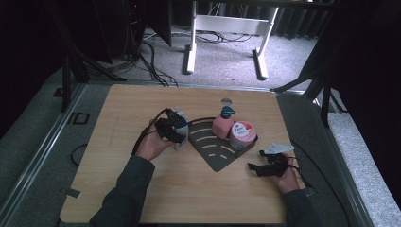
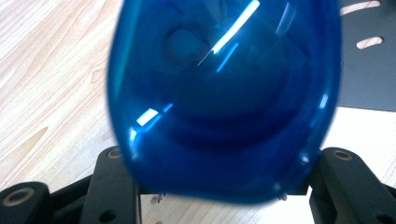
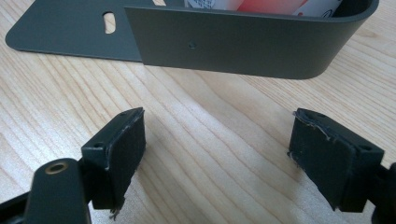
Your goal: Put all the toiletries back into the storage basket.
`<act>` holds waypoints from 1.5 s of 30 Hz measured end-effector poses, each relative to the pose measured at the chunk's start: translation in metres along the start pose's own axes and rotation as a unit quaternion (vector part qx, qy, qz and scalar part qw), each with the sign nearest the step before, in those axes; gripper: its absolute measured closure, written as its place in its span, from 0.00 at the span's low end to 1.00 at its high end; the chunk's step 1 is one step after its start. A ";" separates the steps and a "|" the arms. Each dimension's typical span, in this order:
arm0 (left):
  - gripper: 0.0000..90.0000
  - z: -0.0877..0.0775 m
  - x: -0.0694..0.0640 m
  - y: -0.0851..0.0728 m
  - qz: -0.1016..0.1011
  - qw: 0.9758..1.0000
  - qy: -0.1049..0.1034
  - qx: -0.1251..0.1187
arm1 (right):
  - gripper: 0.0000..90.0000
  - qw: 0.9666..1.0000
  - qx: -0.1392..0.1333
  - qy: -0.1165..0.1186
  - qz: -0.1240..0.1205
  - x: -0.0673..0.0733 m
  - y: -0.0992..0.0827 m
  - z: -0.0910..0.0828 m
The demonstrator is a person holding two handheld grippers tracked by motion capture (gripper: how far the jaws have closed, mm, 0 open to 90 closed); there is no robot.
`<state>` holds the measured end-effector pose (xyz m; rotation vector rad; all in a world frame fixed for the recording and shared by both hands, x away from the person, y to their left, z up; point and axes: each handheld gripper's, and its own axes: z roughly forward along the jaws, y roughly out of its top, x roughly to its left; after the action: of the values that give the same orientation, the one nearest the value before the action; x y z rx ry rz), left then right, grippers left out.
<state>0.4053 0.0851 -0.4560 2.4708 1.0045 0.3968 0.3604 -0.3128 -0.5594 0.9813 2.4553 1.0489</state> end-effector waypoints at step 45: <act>0.54 0.017 -0.004 0.008 0.008 0.999 0.006 0.037 | 0.20 1.000 0.000 0.000 0.000 0.000 0.000 0.000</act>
<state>0.4142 0.0728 -0.4668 2.5472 1.0229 0.3875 0.3603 -0.3128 -0.5594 0.9826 2.4555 1.0487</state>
